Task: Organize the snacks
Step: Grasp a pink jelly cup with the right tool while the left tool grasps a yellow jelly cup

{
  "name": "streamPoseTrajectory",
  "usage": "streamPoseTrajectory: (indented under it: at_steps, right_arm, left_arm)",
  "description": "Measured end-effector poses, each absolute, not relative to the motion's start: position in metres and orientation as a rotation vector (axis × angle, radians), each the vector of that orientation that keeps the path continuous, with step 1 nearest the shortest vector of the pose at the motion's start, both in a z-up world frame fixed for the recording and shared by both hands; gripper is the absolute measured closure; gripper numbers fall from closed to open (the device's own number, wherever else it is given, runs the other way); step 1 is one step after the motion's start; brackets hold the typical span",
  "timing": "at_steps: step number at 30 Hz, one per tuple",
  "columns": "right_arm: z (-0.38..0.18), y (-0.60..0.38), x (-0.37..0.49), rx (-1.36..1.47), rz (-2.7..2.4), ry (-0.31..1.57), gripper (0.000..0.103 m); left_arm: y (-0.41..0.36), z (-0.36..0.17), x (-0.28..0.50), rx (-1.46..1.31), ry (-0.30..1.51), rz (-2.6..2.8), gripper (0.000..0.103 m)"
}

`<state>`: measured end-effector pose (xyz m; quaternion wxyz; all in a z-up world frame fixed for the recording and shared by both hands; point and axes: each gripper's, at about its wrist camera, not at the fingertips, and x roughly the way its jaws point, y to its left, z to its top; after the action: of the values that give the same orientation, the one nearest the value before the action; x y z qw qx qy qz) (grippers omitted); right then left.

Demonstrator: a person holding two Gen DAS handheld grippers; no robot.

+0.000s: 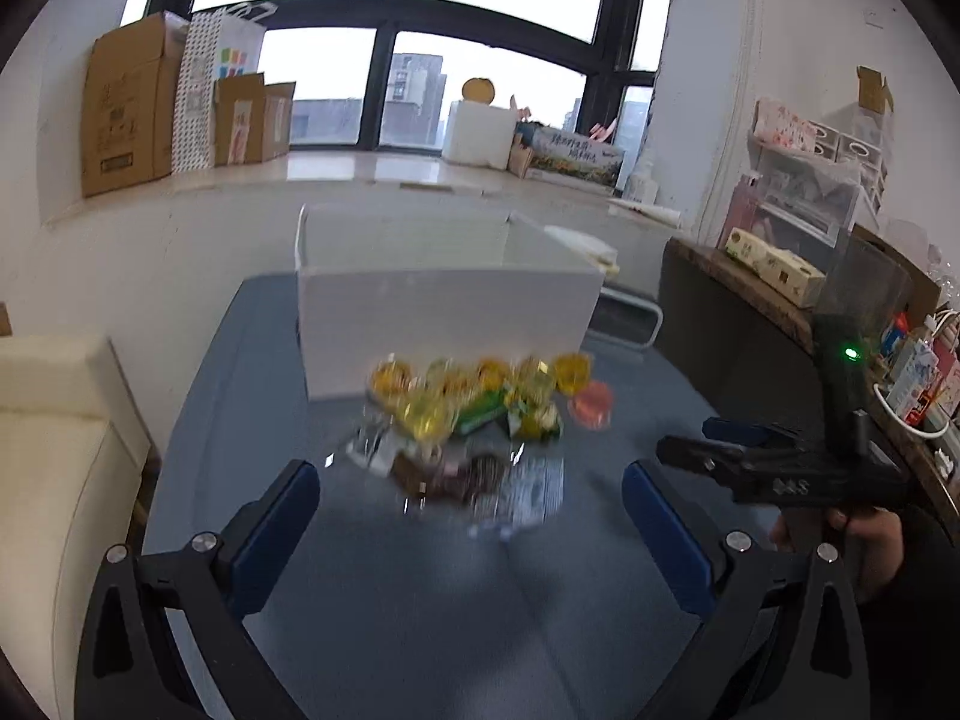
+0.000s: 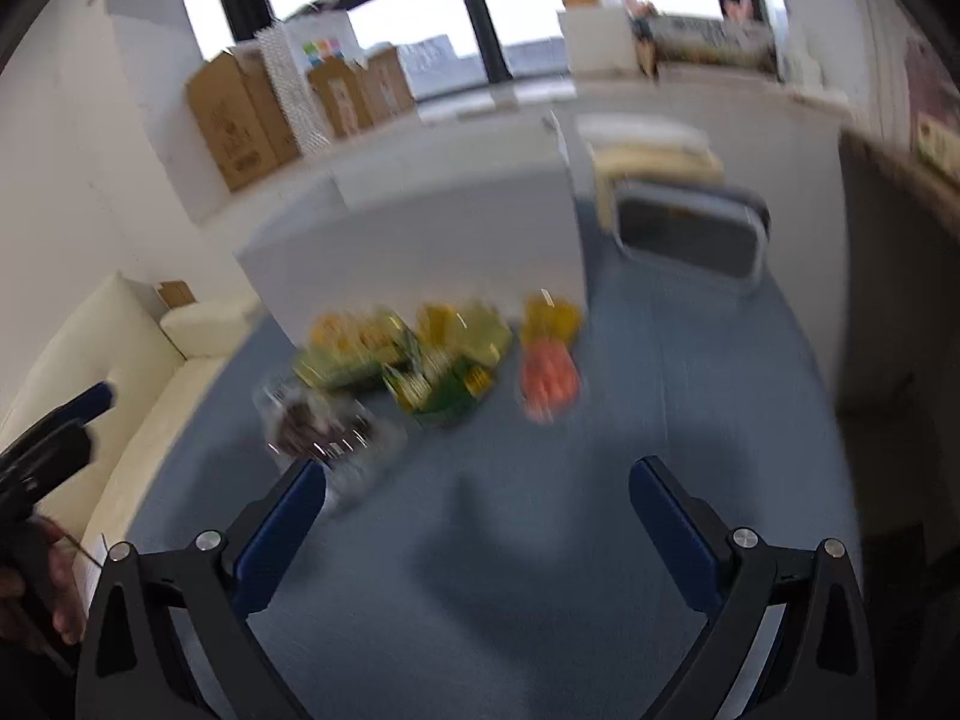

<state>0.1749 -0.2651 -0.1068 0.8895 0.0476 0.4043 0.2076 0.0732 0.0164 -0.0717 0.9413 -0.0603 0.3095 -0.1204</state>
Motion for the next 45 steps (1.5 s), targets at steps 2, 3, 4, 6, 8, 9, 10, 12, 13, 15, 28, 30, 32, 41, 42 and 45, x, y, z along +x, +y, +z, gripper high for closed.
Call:
streamPoseTrajectory:
  at_steps: [2,3,4,6,8,9,10,12,13,15,28,30,32,41,42,45]
  right_arm:
    - [-0.112,-0.269,0.181,0.101,0.411,0.828,0.0]
    - [-0.113,-0.27,0.188,0.1,0.393,0.811,0.0]
    - [-0.114,-0.271,0.193,0.103,0.384,0.809,0.0]
    - [-0.115,-0.271,0.212,0.108,0.362,0.804,0.0]
    - [-0.119,-0.267,0.229,0.088,0.343,0.817,0.0]
    - [-0.121,-0.264,0.237,0.071,0.338,0.833,0.0]
    - [-0.124,-0.259,0.246,0.053,0.334,0.843,0.0]
    - [-0.136,-0.252,0.261,0.008,0.31,0.877,0.0]
    - [-0.14,-0.251,0.265,0.012,0.314,0.881,0.0]
    - [-0.146,-0.251,0.272,0.022,0.324,0.881,0.002]
    - [-0.151,-0.243,0.264,-0.06,0.366,0.872,0.068]
    - [-0.146,-0.247,0.251,-0.05,0.373,0.857,0.068]
    - [-0.139,-0.251,0.241,-0.033,0.386,0.847,0.068]
    - [-0.116,-0.266,0.19,0.021,0.414,0.804,0.068]
    - [-0.114,-0.266,0.186,0.018,0.412,0.799,0.068]
    - [-0.111,-0.266,0.18,0.017,0.417,0.796,0.068]
  left_arm:
    - [0.02,-0.076,0.068,-0.136,0.65,-0.242,0.0]
    - [0.022,-0.077,0.067,-0.137,0.653,-0.238,0.0]
    - [0.024,-0.077,0.065,-0.138,0.654,-0.23,0.0]
    - [0.027,-0.078,0.064,-0.143,0.656,-0.221,0.0]
    - [0.03,-0.079,0.064,-0.149,0.659,-0.209,0.0]
    - [0.032,-0.079,0.064,-0.152,0.659,-0.207,0.0]
    - [0.033,-0.078,0.065,-0.157,0.661,-0.209,0.0]
    - [0.034,-0.078,0.065,-0.157,0.665,-0.205,0.0]
    - [0.034,-0.078,0.065,-0.152,0.666,-0.202,0.0]
    - [0.034,-0.079,0.066,-0.145,0.671,-0.198,0.0]
    - [0.032,-0.098,0.097,-0.129,0.716,-0.222,0.0]
    - [0.03,-0.102,0.113,-0.11,0.72,-0.231,0.0]
    - [0.026,-0.108,0.137,-0.071,0.73,-0.239,0.0]
    - [0.018,-0.134,0.218,0.019,0.794,-0.246,0.001]
    - [0.018,-0.135,0.222,0.002,0.796,-0.249,0.001]
    - [0.009,-0.142,0.233,0.005,0.814,-0.245,0.007]
